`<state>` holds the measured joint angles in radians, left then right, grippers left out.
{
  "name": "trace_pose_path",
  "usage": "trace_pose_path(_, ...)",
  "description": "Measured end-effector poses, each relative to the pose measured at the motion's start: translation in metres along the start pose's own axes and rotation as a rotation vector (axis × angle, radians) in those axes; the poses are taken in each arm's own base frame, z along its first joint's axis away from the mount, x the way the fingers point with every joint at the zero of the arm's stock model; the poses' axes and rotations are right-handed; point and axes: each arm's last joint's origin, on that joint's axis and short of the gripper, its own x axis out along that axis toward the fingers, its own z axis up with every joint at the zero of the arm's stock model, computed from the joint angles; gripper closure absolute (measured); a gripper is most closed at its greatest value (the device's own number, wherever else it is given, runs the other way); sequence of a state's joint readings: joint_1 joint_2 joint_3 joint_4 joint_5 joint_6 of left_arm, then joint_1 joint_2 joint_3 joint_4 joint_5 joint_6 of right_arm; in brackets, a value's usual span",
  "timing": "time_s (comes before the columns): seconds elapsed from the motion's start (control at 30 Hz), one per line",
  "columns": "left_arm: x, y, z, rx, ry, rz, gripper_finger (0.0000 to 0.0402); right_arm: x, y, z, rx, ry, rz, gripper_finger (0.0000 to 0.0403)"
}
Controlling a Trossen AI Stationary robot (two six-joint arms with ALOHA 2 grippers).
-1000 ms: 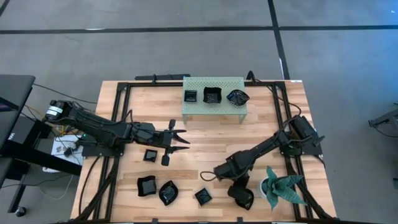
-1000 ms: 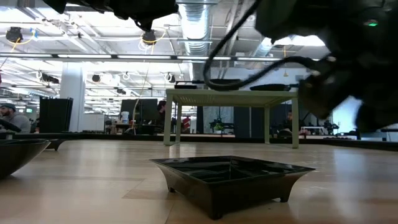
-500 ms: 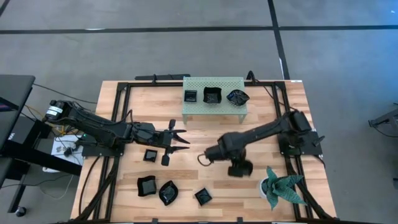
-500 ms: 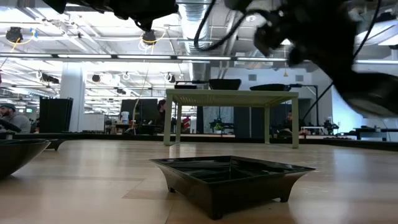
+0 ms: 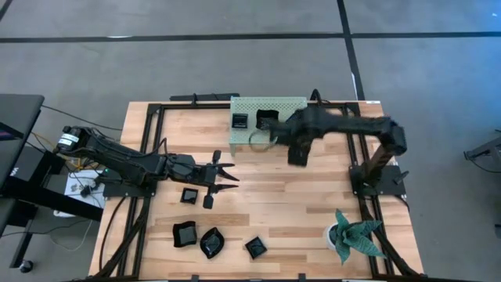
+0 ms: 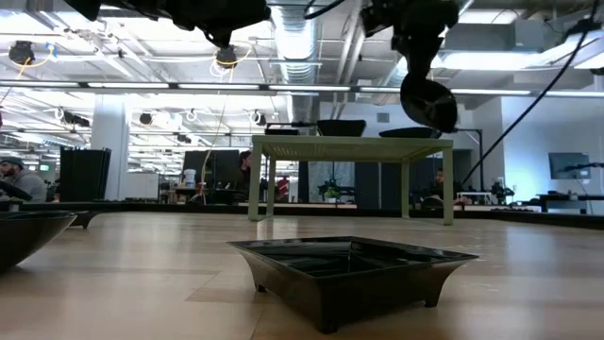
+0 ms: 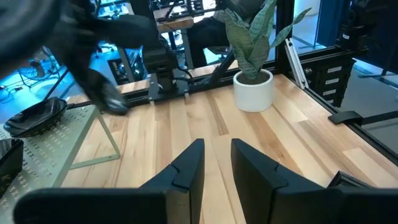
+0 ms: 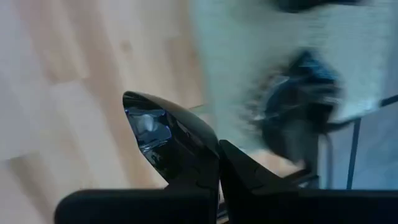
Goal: Pick & Place Mini shaped plates
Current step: Stack the leaf shaped plate on top of the other leaf shaped plate on the shelf
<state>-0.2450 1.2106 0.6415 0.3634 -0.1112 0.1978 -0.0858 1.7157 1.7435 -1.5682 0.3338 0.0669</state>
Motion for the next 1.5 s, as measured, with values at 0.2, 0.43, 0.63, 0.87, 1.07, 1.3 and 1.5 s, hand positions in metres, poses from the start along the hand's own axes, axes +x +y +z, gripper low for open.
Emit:
trace_pose_path(0.2, 0.0, 0.0, 0.0, 0.0, -0.001, 0.0, 0.0321, -0.008, -0.061, -0.024, 0.059, -0.037, -0.08, 0.0402)
trace_pose_path(0.43, 0.0, 0.0, 0.0, -0.042, -0.004, 0.001, 0.0321, -0.008, -0.096, -0.027, 0.235, -0.143, -0.083, 0.0402)
trace_pose_path(0.63, 0.0, 0.0, 0.0, -0.103, -0.004, 0.0, 0.0321, -0.007, -0.115, -0.025, 0.342, -0.237, -0.084, 0.0399)
trace_pose_path(0.87, 0.0, 0.0, 0.0, -0.187, -0.004, 0.001, 0.0321, 0.001, -0.131, -0.028, 0.5, -0.219, -0.088, 0.04)
trace_pose_path(1.07, 0.0, 0.0, 0.0, -0.207, -0.004, 0.001, 0.0321, -0.008, -0.135, -0.035, 0.57, -0.281, -0.096, 0.0398)
trace_pose_path(1.3, 0.0, 0.0, 0.0, -0.234, -0.004, 0.0, 0.0321, -0.038, -0.131, -0.055, 0.633, -0.41, -0.099, 0.0399)
trace_pose_path(1.5, 0.0, 0.0, 0.0, -0.234, -0.004, 0.0, 0.0321, -0.043, -0.114, -0.074, 0.761, -0.493, -0.08, 0.0401)
